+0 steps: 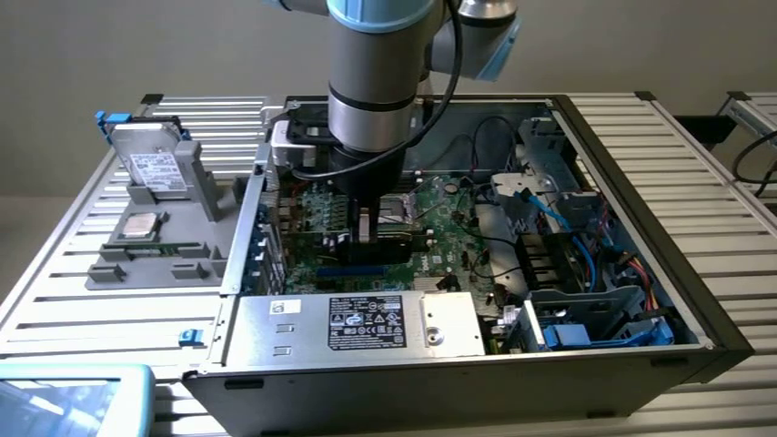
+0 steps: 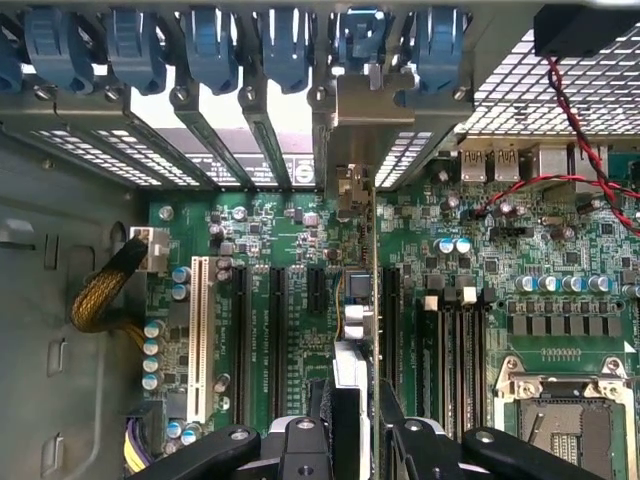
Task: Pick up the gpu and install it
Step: 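Insert the gpu into the slot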
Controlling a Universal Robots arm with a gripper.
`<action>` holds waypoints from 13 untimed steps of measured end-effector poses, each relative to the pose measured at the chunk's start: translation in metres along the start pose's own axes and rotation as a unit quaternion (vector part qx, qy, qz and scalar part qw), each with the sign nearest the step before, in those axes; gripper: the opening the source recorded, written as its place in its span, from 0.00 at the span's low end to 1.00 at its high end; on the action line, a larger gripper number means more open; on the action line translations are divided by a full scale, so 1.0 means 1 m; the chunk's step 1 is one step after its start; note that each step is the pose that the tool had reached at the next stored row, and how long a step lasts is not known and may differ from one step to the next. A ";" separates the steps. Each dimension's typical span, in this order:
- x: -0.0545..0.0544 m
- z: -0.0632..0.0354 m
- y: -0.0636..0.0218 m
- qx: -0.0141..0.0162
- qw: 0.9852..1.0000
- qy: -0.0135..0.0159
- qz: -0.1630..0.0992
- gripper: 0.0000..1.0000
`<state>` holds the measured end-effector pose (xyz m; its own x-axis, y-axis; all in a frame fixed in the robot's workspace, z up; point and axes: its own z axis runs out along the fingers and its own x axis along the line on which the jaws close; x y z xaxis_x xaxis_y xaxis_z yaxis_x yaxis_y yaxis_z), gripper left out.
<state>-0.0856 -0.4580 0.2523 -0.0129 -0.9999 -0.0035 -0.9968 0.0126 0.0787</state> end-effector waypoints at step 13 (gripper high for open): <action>-0.001 0.0042 0.0029 -0.001 1.000 -0.001 0.000 0.28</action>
<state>-0.0888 -0.4572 0.2484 -0.0130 -0.9999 -0.0047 -0.9967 0.0126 0.0799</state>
